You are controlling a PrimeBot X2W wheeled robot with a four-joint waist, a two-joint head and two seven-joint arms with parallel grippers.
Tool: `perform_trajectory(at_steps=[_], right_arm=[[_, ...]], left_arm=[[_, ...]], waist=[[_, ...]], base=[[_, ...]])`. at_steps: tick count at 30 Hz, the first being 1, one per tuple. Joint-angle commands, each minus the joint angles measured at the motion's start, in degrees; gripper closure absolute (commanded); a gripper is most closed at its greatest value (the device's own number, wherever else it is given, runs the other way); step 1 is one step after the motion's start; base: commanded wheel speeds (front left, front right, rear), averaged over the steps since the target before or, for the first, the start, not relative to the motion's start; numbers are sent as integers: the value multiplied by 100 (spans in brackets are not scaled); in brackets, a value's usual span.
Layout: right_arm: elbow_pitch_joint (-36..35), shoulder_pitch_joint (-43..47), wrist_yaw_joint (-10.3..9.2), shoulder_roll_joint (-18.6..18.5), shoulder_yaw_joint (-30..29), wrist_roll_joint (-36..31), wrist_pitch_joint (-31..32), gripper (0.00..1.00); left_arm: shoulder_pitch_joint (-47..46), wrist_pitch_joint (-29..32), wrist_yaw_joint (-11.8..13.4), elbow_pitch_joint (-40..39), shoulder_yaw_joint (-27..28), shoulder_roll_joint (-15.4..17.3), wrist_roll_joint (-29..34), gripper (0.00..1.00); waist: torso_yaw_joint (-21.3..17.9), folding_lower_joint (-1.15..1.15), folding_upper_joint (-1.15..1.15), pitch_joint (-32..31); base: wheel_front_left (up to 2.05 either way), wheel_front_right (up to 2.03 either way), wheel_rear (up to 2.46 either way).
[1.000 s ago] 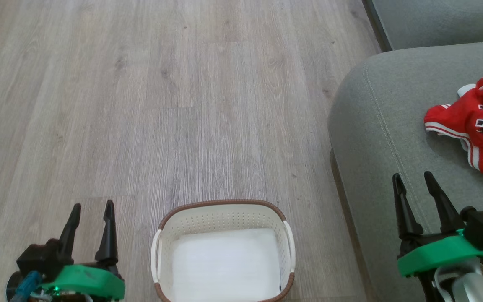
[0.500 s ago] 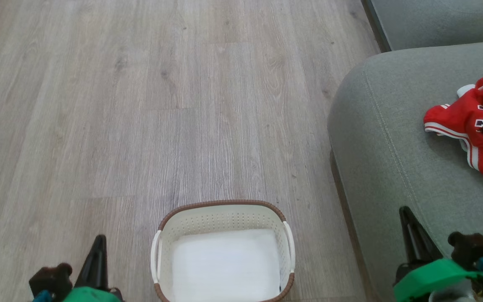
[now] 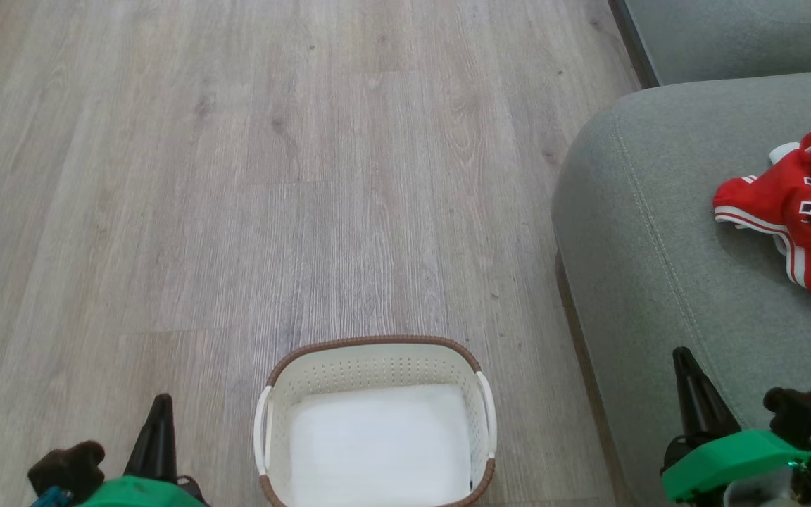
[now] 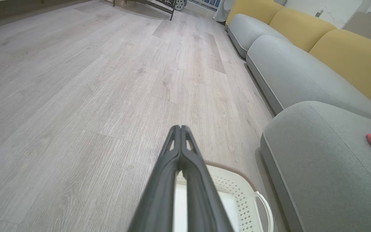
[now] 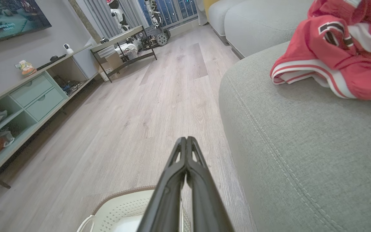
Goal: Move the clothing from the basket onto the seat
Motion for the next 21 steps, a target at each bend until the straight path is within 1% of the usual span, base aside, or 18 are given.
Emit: perform_trajectory(at_steps=[1, 21], right_arm=[[-167, -260, 0, -40, -59, 137, 25, 100], [-135, -404, -1, 47, -192, 1309, 337, 100]], left_arm=[[-276, 35, -35, -188, 90, 31, -135, 100], [-451, 360, -82, -218, 217, -17, -1356, 100]], waist=[[1, 0, 0, 0], [26, 0, 0, 10]], base=[[0, 0, 0], [0, 0, 0]])
